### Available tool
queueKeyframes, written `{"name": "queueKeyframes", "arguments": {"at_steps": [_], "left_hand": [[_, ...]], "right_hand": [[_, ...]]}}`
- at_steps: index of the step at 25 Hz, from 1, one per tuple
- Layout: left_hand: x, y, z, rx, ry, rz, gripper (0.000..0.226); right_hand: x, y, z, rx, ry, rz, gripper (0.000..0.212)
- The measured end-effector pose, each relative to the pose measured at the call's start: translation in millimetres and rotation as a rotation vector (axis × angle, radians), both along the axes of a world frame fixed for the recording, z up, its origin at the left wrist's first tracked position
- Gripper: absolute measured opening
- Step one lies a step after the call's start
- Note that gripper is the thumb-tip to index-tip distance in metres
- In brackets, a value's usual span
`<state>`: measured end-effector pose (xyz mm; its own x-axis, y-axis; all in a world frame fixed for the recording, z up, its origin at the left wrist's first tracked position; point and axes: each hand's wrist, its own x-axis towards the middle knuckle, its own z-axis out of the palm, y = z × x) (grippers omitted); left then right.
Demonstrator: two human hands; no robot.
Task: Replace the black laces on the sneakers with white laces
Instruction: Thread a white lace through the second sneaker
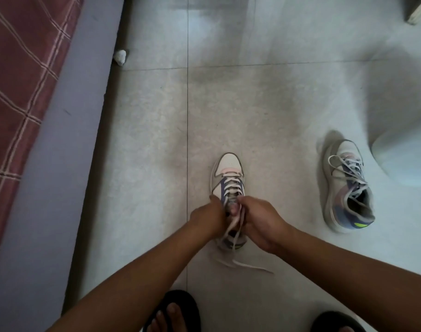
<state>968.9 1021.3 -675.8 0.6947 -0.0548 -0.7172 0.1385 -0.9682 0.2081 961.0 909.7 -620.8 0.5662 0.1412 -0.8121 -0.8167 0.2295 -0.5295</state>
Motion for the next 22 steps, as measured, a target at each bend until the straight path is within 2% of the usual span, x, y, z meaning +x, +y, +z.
{"name": "queueKeyframes", "arguments": {"at_steps": [2, 6, 9, 11, 15, 17, 19, 20, 22], "left_hand": [[-1.6, -8.8, -5.6, 0.012, -0.023, 0.074, 0.064], [-2.5, -9.1, -13.7, 0.022, -0.04, 0.171, 0.057], [-2.6, -14.8, -21.1, -0.033, 0.019, 0.217, 0.036], [2.9, -17.0, -18.6, -0.058, 0.041, 0.262, 0.032], [16.9, 0.5, -2.0, -0.032, 0.075, 0.186, 0.057], [20.7, 12.9, 14.5, -0.11, 0.056, 0.194, 0.048], [19.9, 17.3, 29.8, -0.23, -0.074, 0.295, 0.029], [17.4, 15.0, 37.4, -0.311, -0.072, 0.378, 0.029], [6.7, 1.9, 49.0, -0.507, 0.13, 0.562, 0.043]], "right_hand": [[-5.1, -3.3, 6.4, 0.114, 0.041, 0.039, 0.038], [-26.2, -13.2, 17.4, 0.038, 0.062, 0.116, 0.021], [-44.3, -18.4, 19.5, 0.009, 0.018, 0.187, 0.021], [-43.8, -22.1, 20.0, -0.043, -0.012, 0.214, 0.022], [-18.6, -42.3, 28.0, -0.098, -0.046, 0.013, 0.013], [-12.1, -56.4, 32.8, -0.056, -0.07, -0.008, 0.01], [-15.1, -63.9, 34.9, 0.025, 0.014, 0.055, 0.013], [-18.9, -63.6, 35.2, 0.067, 0.07, 0.104, 0.016], [-28.9, -58.5, 32.9, 0.087, 0.087, 0.239, 0.017]]}}
